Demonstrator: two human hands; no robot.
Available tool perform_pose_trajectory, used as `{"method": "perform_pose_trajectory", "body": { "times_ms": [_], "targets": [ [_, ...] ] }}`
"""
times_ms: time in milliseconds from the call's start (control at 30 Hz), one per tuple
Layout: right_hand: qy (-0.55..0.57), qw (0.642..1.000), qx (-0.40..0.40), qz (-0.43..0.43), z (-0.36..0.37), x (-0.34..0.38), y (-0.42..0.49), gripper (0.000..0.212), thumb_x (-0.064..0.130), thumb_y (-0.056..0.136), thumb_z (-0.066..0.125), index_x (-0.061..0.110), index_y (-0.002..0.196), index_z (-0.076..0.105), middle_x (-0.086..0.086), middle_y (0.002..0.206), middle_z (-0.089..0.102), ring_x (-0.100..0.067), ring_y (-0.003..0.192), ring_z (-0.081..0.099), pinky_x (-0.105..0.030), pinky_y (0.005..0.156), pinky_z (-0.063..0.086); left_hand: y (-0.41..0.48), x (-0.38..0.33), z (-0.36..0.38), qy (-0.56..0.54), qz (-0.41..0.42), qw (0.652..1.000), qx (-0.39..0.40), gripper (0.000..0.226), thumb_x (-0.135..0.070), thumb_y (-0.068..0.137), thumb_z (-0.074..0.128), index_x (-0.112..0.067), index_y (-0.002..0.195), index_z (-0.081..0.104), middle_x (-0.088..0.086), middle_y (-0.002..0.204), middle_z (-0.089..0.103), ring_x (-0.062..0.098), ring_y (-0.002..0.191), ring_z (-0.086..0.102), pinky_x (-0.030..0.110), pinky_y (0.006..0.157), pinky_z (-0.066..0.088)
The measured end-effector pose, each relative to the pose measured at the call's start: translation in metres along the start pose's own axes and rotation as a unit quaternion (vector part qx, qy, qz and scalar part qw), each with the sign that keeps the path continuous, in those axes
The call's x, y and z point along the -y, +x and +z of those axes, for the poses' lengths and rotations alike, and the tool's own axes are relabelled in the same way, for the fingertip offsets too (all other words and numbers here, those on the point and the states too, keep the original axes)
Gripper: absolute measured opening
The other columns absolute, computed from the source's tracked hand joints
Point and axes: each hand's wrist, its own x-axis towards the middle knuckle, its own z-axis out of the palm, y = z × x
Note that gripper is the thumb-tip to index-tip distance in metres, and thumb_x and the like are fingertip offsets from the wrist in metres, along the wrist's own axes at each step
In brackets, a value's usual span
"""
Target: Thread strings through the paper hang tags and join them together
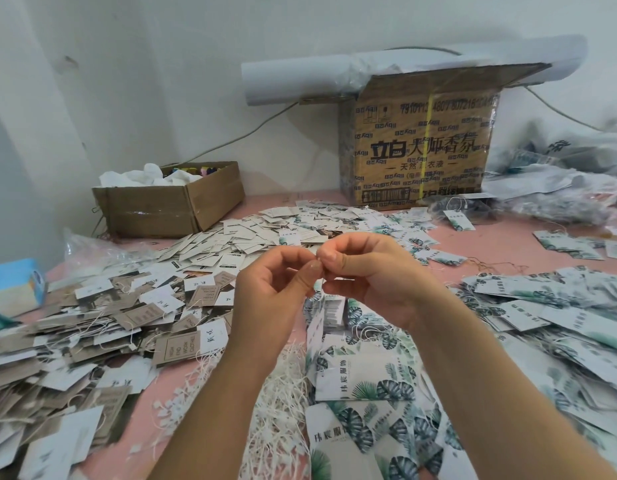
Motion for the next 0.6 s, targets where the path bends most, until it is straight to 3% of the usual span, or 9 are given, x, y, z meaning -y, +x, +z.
{"method": "perform_pose_trajectory", "body": {
  "times_ms": [100,600],
  "targets": [
    [-0.001,1.000,0.006,-0.003,0.0028,0.0002,-0.0005,0.003,0.008,0.062,0.066,0.005,0.064,0.065,-0.005,0.060,0.064,-0.013,0.053,0.058,-0.020,0.055,0.054,-0.0003,-0.0014,-0.0010,-0.006,0.005,1.000,-0.002,0.009,-0.027,0.067,0.066,-0.019,0.071,0.064,-0.010,0.055,0.062,-0.003,0.050,0.052,0.007,0.045,0.039],
    [-0.022,0.998,0.042,-0.027,0.0036,0.0026,-0.0013,0.006,0.009,0.062,0.066,0.011,0.058,0.070,-0.005,0.061,0.066,-0.014,0.058,0.061,-0.022,0.062,0.055,0.0019,0.0015,-0.0050,-0.019,0.017,1.000,0.014,0.008,-0.025,0.064,0.068,-0.019,0.066,0.064,-0.005,0.055,0.063,0.004,0.049,0.054,0.015,0.051,0.045]
  ]
}}
